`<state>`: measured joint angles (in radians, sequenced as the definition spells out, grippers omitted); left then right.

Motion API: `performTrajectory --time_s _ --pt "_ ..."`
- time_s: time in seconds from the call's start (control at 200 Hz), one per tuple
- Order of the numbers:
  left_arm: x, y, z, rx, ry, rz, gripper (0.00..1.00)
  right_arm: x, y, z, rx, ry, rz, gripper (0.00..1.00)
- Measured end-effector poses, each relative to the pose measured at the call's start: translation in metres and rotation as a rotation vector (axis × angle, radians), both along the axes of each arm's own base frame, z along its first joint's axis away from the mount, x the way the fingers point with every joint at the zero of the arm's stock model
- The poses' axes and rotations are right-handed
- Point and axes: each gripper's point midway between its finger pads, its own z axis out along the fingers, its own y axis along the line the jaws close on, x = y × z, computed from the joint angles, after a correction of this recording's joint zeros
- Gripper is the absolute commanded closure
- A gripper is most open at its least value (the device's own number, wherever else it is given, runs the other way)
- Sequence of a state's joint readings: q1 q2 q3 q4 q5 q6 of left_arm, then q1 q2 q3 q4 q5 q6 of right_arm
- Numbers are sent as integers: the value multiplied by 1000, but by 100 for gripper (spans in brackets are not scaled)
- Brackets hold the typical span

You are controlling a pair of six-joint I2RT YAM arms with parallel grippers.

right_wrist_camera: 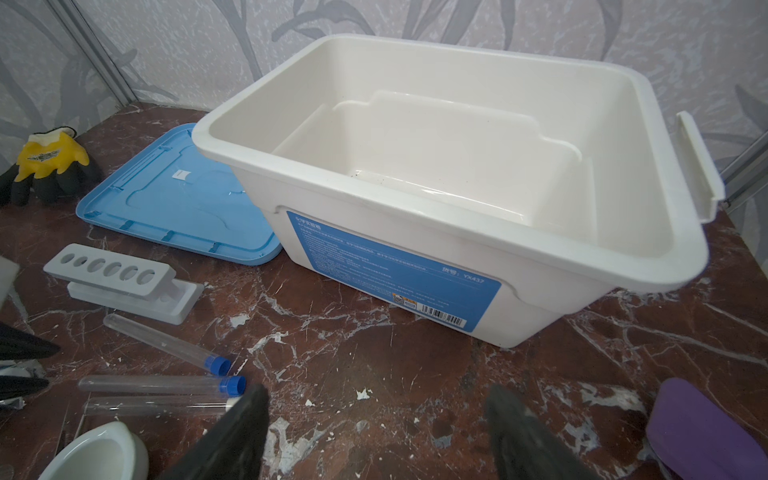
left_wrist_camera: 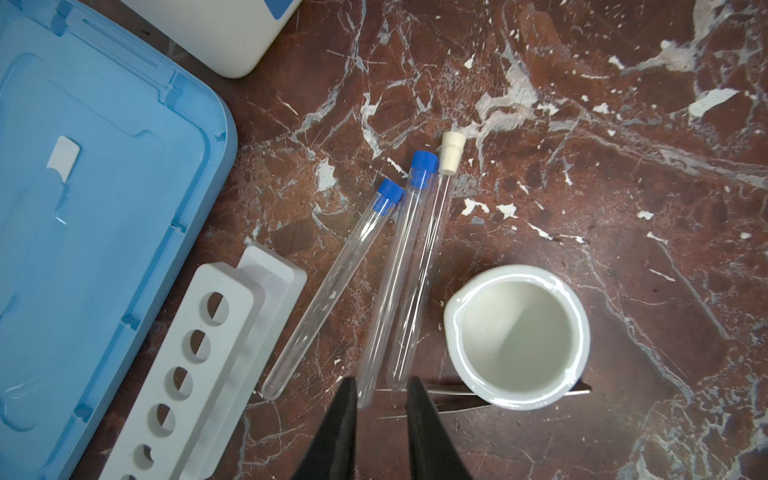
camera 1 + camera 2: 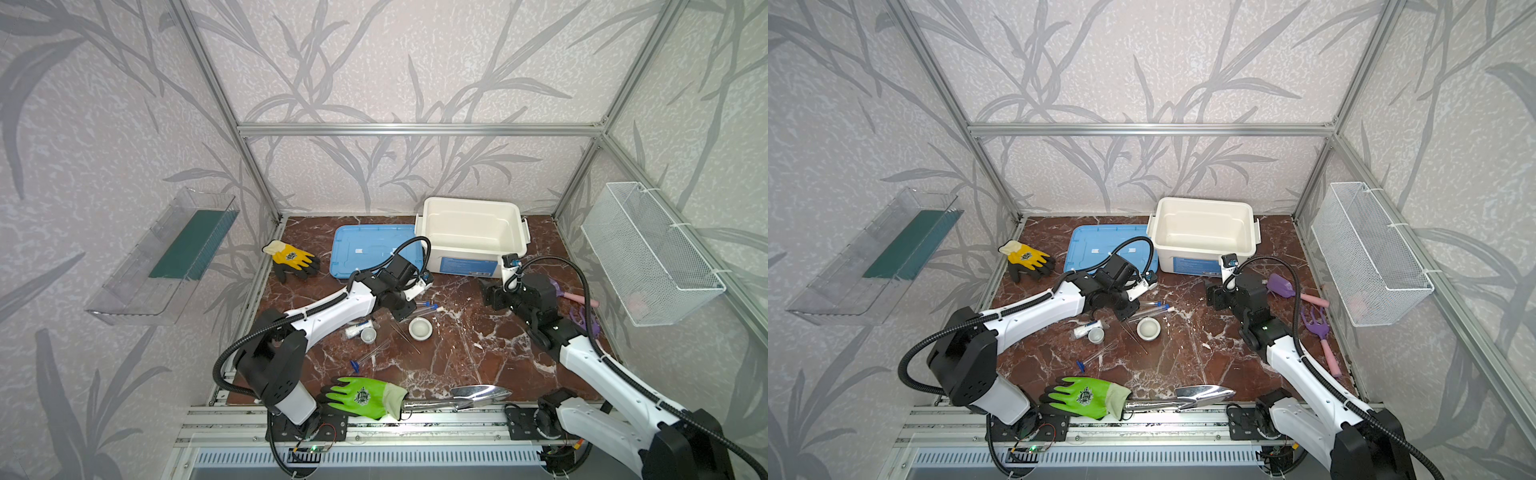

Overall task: Organize the chemistry lab equipment
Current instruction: 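Grasp a blue-capped test tube with the left gripper while the right arm advances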

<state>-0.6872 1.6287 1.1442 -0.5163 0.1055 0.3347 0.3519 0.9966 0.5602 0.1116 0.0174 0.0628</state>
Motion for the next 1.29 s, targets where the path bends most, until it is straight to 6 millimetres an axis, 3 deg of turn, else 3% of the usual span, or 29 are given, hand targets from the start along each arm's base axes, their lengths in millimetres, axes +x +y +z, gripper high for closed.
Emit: performTrajectory --time_s 0.445,1.08,1.295 --pt "24 -6 -39 111 11 -24 73 1 0 -7 -4 3 1 19" --pt "39 -8 -67 188 13 -49 71 3 1 -16 -7 12 2 19" --pt "46 -13 -67 191 -5 -55 71 5 2 -22 -11 25 5 19"
